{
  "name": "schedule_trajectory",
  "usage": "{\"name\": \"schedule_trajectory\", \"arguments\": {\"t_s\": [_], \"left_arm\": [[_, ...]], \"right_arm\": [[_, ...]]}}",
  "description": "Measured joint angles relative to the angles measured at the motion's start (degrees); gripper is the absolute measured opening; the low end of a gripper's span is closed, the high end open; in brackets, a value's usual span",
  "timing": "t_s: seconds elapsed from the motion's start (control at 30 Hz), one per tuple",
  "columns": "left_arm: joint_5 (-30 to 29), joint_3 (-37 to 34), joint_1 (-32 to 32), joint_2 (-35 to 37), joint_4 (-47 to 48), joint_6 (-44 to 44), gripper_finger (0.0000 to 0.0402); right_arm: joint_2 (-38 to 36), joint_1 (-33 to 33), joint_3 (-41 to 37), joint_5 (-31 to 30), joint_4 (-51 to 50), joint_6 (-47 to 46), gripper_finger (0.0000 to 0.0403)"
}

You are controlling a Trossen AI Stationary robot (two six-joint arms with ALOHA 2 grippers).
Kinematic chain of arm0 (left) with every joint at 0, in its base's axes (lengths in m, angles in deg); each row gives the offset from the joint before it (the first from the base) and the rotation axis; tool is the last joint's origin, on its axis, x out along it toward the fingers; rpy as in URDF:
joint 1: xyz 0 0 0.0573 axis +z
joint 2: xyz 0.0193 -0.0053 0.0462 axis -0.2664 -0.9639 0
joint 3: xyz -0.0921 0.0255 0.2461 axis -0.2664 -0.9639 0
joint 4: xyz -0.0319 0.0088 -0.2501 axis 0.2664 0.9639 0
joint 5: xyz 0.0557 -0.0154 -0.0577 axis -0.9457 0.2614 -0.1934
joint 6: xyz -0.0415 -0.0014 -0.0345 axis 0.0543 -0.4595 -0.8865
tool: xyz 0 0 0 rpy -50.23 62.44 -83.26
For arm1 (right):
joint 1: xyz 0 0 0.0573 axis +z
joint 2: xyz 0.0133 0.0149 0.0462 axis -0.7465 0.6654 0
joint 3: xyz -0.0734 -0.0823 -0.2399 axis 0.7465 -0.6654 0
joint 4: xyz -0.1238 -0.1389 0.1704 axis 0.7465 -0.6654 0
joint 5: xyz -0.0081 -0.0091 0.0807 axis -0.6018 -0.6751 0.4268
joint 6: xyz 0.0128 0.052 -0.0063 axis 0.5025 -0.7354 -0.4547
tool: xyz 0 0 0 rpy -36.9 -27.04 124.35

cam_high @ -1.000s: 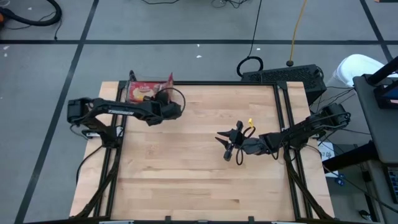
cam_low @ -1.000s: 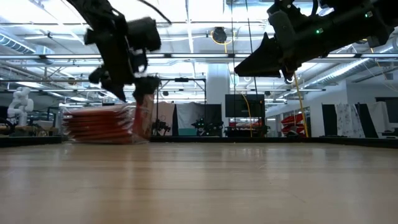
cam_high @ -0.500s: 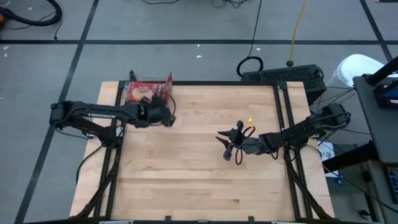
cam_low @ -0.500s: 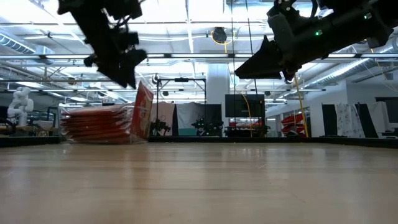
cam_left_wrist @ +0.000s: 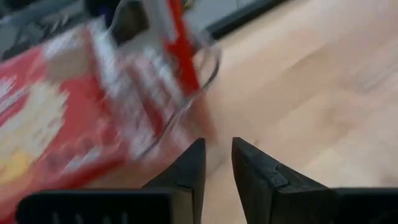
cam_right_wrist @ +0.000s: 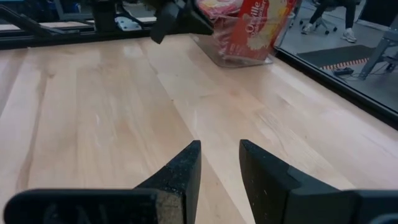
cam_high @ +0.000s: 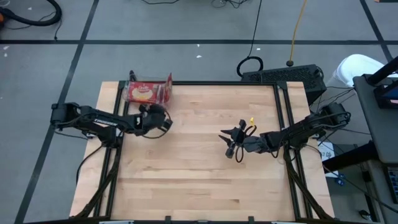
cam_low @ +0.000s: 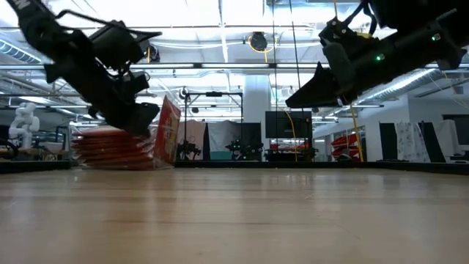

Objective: Sort popcorn bags into baskets
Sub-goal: Put the red popcorn bag into the transparent bin

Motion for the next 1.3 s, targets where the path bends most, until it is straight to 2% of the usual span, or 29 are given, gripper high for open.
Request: {"name": "schedule_trajectory", "arguments": {"t_s": [0.1,0.17,0.3,0.47,0.67,0.83,1.03,1.17,1.3], "left_arm": [[1.68,-3.57,2.73,0.0,-12.77,6.29,0.0076],[2.13,-4.76,5.05,0.0,-17.27,8.87,0.0072],[4.47,-4.85,10.5,-0.71,-19.58,11.45,0.0066],[17.39,-4.91,12.81,-1.35,-25.63,17.31,0.0065],[18.43,-4.83,9.69,-0.61,-27.11,16.19,0.0065],[18.74,-4.8,6.77,2.18,-20.61,13.26,0.0065],[18.67,-4.8,2.17,6.98,3.01,4.39,0.0065],[12.28,-4.87,2.12,6.83,16.77,-2.72,0.0065],[2.46,-4.87,2.56,6.75,19.9,-4.77,0.0065]], "right_arm": [[0.0,0.0,-1.08,0.0,1.68,0.21,0.0105],[0.0,0.02,-1.8,0.0,3.24,0.61,0.0105],[0.0,0.0,-3.03,-0.01,6.32,1.94,0.0105],[0.0,0.04,-3.35,0.04,8.56,3.03,0.0105],[0.0,0.03,-3.35,0.12,8.88,2.95,0.0105],[0.0,0.04,-3.35,0.15,9.01,3.89,0.0105],[0.0,-0.03,-3.35,0.11,9.0,4.63,0.0105],[0.0,-0.95,-3.35,0.02,9.0,5.76,0.0105],[-0.02,-1.86,-3.35,0.02,8.99,5.89,0.0105]]}}
